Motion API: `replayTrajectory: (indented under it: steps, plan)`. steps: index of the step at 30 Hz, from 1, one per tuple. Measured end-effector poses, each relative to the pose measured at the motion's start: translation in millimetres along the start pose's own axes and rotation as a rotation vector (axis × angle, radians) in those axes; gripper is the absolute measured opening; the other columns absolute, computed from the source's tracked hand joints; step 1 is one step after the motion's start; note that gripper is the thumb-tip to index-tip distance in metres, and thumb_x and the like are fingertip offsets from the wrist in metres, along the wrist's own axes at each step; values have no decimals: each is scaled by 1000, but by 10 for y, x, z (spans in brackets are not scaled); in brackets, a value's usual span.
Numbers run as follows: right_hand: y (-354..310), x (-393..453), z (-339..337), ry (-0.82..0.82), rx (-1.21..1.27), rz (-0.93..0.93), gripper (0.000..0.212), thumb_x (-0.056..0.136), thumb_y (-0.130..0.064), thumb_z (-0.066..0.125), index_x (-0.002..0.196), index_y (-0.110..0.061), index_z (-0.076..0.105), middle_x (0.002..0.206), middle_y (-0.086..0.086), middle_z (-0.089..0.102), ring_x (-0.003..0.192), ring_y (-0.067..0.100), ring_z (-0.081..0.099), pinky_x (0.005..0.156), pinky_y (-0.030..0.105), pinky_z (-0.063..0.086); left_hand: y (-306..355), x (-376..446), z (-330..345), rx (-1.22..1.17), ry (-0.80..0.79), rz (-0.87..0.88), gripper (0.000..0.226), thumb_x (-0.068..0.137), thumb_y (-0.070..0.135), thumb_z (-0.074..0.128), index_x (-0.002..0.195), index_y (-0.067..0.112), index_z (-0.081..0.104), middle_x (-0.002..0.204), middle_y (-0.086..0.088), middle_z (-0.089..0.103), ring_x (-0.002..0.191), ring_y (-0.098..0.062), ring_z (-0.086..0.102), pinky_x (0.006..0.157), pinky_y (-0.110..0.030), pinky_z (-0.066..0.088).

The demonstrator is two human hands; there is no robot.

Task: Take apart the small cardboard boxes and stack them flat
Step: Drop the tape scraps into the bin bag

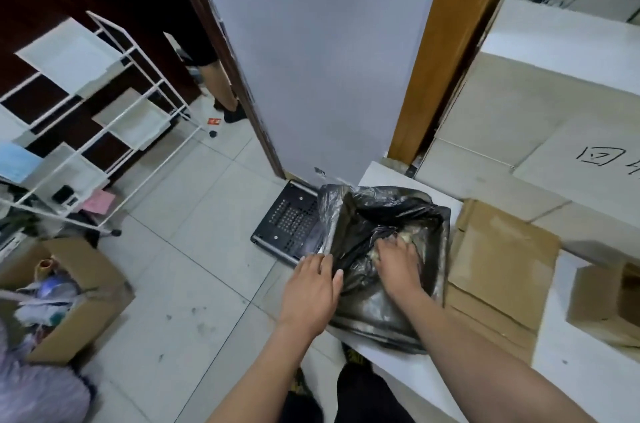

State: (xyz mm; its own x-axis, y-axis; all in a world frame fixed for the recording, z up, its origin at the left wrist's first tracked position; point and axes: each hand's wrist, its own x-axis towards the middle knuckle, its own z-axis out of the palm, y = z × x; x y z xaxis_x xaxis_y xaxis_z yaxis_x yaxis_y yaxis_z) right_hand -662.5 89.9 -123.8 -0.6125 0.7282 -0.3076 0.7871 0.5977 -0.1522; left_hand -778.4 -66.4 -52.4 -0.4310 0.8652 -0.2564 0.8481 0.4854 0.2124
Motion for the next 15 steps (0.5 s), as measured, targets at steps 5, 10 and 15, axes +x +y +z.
replayTrajectory:
  steps: [5, 10, 15]
  plan:
    - [-198, 109, 136, -89, -72, 112, 39, 81, 2, 61, 116, -14, 60, 122, 5, 65, 132, 26, 41, 112, 43, 27, -283, 193, 5, 24, -28, 123, 49, 108, 42, 20, 137, 16, 49, 135, -3, 54, 128, -22, 46, 113, -33, 31]
    - [-366, 68, 190, -113, -144, 221, 20, 81, -10, 69, 98, -19, 70, 137, 10, 53, 131, 27, 38, 110, 45, 27, -573, 237, 28, 3, -57, 236, 45, 108, 40, 22, 133, 17, 51, 132, -2, 56, 126, -21, 48, 114, -33, 32]
    - [-456, 120, 104, -113, -140, 332, 24, 81, -2, 65, 100, -17, 68, 124, 9, 61, 124, 26, 48, 112, 46, 28, -769, 279, -18, 9, -70, 276, 44, 108, 41, 26, 134, 16, 53, 132, -2, 58, 127, -20, 48, 113, -33, 34]
